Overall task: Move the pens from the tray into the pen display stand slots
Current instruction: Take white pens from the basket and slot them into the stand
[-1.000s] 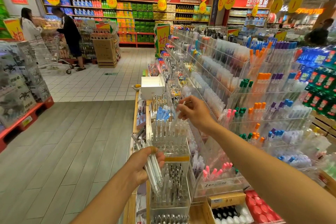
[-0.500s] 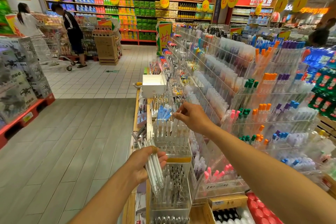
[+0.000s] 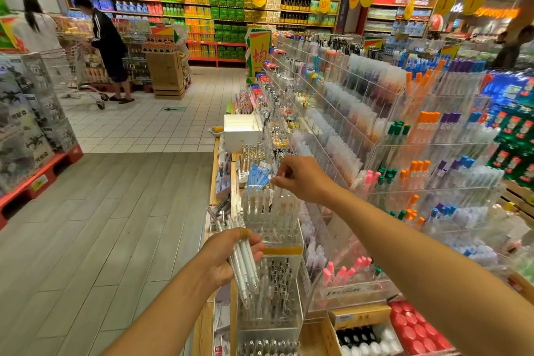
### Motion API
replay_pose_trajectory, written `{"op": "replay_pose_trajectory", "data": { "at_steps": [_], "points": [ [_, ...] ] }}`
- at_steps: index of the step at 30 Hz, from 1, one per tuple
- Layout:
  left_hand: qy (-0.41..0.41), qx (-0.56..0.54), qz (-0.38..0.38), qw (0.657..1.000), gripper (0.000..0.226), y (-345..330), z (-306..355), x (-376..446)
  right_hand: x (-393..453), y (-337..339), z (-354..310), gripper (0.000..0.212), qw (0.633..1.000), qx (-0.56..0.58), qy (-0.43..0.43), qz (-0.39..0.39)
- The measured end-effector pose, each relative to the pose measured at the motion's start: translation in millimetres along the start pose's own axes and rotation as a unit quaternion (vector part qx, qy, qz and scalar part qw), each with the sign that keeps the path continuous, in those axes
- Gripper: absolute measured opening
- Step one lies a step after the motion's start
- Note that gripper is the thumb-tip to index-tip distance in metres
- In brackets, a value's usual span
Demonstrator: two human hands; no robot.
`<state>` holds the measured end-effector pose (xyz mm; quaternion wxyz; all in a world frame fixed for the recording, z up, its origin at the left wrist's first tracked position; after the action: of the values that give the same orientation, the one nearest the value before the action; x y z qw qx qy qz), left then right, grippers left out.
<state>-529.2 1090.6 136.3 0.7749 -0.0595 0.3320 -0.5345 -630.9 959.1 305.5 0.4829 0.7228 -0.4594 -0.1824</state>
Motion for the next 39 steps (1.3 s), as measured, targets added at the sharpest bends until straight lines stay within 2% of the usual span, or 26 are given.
{"op": "replay_pose_trajectory", "data": {
  "at_steps": [5,18,21,22,24,27,30,33,35,37,39],
  "points": [
    [-0.004,-0.008,0.003,1.0,0.013,0,-1,1,0,-22,-1,0.022,0.998,-0.051,-0.002,-0.031],
    [-0.012,0.002,-0.016,1.0,0.024,-2,4,-7,-9,-31,1,0.037,0.985,-0.171,-0.005,0.012],
    [-0.023,0.01,-0.026,0.999,0.019,-6,6,-10,-17,-20,-9,0.027,0.995,-0.097,-0.004,0.031],
    [-0.027,0.006,-0.033,0.999,0.017,-9,7,-10,-20,-20,-13,0.021,0.999,-0.044,-0.001,0.015],
    [-0.034,-0.008,-0.048,0.998,0.014,-16,9,-13,-27,-33,-18,0.02,0.995,0.07,-0.022,-0.067],
    [-0.044,0.003,-0.073,0.996,0.021,-25,13,-18,-44,-64,-11,0.027,0.942,0.229,-0.114,-0.219],
    [-0.046,0.001,-0.098,0.994,0.019,-30,14,-22,-50,-75,-5,0.026,0.887,0.347,-0.152,-0.264],
    [-0.037,-0.031,-0.114,0.992,0.019,-34,13,-24,-47,-72,-2,0.011,0.864,0.407,-0.154,-0.253],
    [-0.034,-0.049,-0.091,0.994,0.022,-30,13,-21,-38,-62,2,0.009,0.86,0.438,-0.152,-0.213],
    [-0.026,-0.05,-0.055,0.997,0.02,-21,11,-18,-27,-43,10,0.009,0.866,0.457,-0.155,-0.132],
    [-0.018,-0.031,-0.02,0.999,0.015,-10,8,-16,-18,-20,20,0.009,0.892,0.423,-0.155,-0.035]
  ]
}}
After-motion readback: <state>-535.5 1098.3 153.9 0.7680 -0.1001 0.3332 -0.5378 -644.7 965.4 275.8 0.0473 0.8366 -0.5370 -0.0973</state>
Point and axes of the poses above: each hand's wrist, its own x-axis towards the middle knuckle, its own y-axis out of the back of the hand, z = x × y, the point moved 10 cm from there along x, towards the middle knuckle, and after that the axes turned 10 degrees about -y, right-handed, at the moved point
